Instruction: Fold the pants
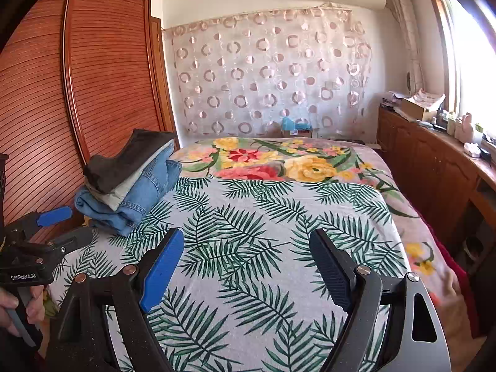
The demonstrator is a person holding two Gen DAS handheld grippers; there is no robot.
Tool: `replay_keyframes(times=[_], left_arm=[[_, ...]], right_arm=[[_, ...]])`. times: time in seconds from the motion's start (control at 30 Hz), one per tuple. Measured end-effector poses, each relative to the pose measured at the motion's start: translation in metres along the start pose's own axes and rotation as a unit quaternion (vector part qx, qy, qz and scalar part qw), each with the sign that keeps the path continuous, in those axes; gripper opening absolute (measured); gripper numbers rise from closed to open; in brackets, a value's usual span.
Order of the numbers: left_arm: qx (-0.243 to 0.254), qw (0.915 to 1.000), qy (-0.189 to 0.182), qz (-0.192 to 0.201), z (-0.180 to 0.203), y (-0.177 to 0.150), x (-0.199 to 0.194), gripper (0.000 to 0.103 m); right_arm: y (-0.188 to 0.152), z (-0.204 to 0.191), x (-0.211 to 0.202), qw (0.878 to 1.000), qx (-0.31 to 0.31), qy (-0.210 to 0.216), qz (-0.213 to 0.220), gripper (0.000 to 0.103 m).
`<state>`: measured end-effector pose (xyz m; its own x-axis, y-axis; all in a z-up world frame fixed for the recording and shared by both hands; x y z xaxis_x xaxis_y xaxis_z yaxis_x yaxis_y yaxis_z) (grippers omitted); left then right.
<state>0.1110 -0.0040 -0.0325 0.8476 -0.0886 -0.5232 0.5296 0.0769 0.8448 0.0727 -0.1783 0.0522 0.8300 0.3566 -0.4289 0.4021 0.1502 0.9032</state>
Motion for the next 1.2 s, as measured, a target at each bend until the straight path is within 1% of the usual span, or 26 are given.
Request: replay_keyframes(times=[0.07, 0.2, 0.4, 0.53, 0.6, 0.63, 0.83, 1.2], left_arm=[[0.005, 1.0000, -0.001, 0.004, 0.004, 0.003, -0.005, 0.095], [0.011, 0.9998, 0.001, 0.016, 0.008, 0.012, -0.017, 0.095], [0.011, 0.9992, 0.003, 0.038, 0.007, 0.031, -0.037, 0.095], [0.011, 0.9988, 0.003, 0.047, 0.007, 0.038, -0.046, 0.095], [0.009, 0.9986, 0.005, 0.052, 0.006, 0.041, -0.051, 0.095], [0.008, 0.9984, 0.005, 0.056, 0.006, 0.042, -0.054, 0.095], [0.001, 0.9973, 0.010, 0.072, 0.001, 0.047, -0.068, 0.095], [-0.002, 0.9966, 0.014, 0.081, -0.005, 0.048, -0.075, 0.095]], right_arm=[[-0.003, -0.001, -0.008, 1.000, 0.001, -0.004, 0.003, 0.084], [0.002, -0.003, -0.023, 1.000, 0.004, -0.017, 0.016, 0.084], [0.005, -0.006, -0.047, 0.999, -0.002, -0.030, 0.042, 0.084], [0.006, -0.011, -0.055, 0.998, -0.006, -0.039, 0.052, 0.085], [0.004, -0.013, -0.059, 0.997, -0.006, -0.040, 0.059, 0.090], [0.005, -0.014, -0.062, 0.997, -0.006, -0.040, 0.062, 0.090], [0.000, -0.014, -0.066, 0.996, -0.010, -0.042, 0.072, 0.092], [0.000, -0.010, -0.061, 0.997, -0.008, -0.045, 0.069, 0.094]])
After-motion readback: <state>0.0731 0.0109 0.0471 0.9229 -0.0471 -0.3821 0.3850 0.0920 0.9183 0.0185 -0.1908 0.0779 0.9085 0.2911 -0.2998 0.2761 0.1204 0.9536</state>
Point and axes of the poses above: each gripper's, at about its wrist camera, not at the fingertips, and x roughly the way its jaws point, z to its right, y to its top, the point moved 5 cm from there along x, roughly the way its jaws point, and after that the axes turned 4 degrees about -x, right-handed, at the moved point
